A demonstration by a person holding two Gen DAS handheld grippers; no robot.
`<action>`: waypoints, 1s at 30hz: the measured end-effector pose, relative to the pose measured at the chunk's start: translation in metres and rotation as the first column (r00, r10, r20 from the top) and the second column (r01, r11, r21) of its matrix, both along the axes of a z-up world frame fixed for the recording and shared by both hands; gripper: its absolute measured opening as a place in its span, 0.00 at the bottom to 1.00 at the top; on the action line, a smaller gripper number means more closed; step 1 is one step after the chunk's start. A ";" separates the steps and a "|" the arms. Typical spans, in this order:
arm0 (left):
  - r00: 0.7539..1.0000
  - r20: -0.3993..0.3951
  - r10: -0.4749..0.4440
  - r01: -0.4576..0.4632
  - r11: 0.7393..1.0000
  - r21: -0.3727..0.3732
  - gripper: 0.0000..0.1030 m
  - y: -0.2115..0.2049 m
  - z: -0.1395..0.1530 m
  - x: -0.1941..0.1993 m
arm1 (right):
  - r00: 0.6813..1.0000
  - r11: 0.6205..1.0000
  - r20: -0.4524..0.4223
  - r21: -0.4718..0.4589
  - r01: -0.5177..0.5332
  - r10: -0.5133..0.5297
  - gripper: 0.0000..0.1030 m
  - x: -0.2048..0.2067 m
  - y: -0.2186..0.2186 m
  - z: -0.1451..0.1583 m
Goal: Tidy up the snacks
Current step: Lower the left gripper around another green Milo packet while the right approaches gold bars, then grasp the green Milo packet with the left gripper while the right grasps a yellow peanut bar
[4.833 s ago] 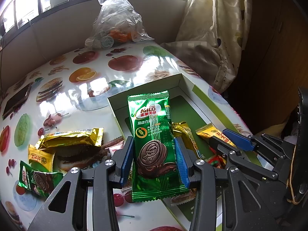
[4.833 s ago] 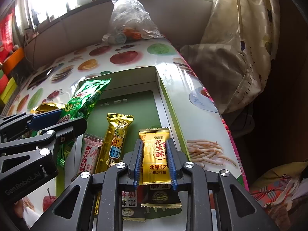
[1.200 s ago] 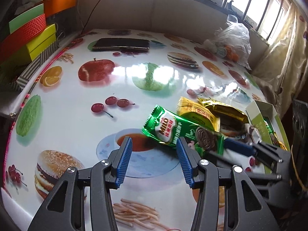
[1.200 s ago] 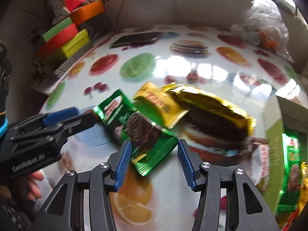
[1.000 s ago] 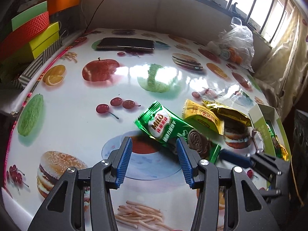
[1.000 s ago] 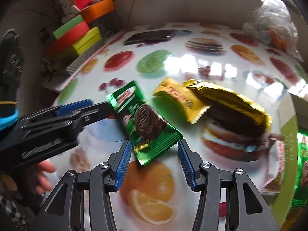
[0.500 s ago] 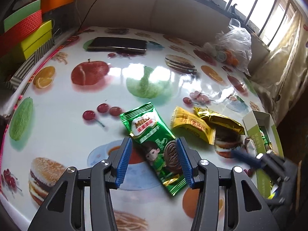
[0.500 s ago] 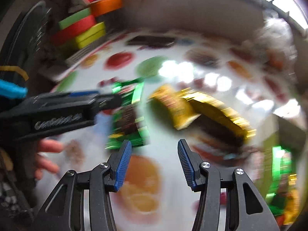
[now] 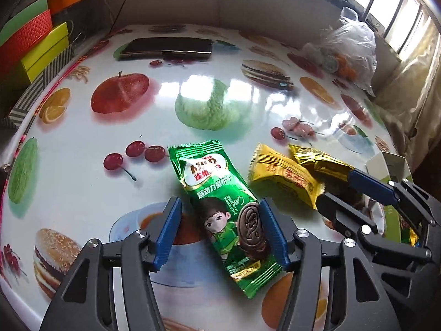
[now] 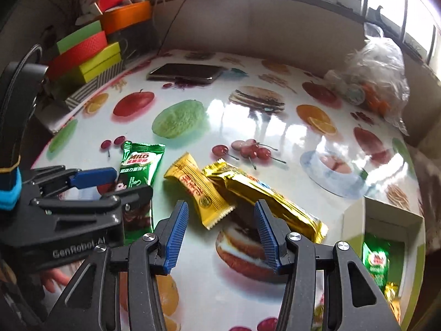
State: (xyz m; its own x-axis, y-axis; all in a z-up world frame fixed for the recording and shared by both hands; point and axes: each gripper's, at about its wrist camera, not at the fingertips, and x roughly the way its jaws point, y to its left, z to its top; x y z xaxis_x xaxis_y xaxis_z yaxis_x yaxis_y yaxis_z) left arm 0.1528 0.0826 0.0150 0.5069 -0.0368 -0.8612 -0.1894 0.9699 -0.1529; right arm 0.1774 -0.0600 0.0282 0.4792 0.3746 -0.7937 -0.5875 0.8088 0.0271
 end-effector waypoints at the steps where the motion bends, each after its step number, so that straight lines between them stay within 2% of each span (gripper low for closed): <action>1: 1.000 -0.002 0.002 -0.002 1.000 -0.001 0.58 0.001 -0.001 0.000 | 1.000 1.000 -0.008 0.004 -0.011 0.011 0.48 0.004 0.002 -0.001; 13: 0.999 0.000 -0.034 0.034 0.999 0.009 0.58 0.016 -0.001 -0.006 | 0.996 0.996 -0.032 -0.012 -0.089 0.089 0.48 0.012 0.022 -0.010; 21: 0.998 0.006 -0.057 0.057 0.998 0.001 0.58 0.031 0.000 -0.015 | 0.992 0.994 -0.062 -0.014 -0.109 0.108 0.48 0.017 0.032 -0.018; 30: 0.999 0.014 -0.046 0.046 0.999 -0.011 0.58 0.038 -0.001 -0.017 | 0.994 0.992 -0.038 -0.069 -0.105 0.102 0.48 0.024 0.043 -0.027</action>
State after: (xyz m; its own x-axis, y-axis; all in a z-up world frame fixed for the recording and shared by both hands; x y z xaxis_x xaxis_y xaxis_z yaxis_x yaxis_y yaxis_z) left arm 0.1360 0.1210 0.0145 0.5159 -0.0699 -0.8538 -0.1429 0.9757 -0.1662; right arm 0.2012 -0.0168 0.0012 0.4128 0.3634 -0.8352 -0.6679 0.7442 -0.0062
